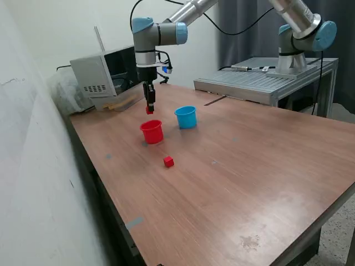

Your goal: Place red objects in the red bin, and blue objects in the blue bin.

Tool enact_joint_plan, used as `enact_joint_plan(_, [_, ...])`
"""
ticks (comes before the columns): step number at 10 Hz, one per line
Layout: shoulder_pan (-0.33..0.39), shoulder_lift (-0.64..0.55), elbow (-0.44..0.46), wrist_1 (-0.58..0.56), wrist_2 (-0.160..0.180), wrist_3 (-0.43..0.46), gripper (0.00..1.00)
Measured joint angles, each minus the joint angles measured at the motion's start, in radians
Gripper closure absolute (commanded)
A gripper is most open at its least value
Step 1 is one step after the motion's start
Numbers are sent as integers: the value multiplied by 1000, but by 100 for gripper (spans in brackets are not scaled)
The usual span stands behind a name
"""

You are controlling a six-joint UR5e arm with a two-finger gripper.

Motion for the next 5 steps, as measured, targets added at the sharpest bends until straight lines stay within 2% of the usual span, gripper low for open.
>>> enact_joint_plan(4, [-7,29,-5,-10,1,-1,100])
enact_joint_plan(5, [-7,30,-4,-13,1,-1,0])
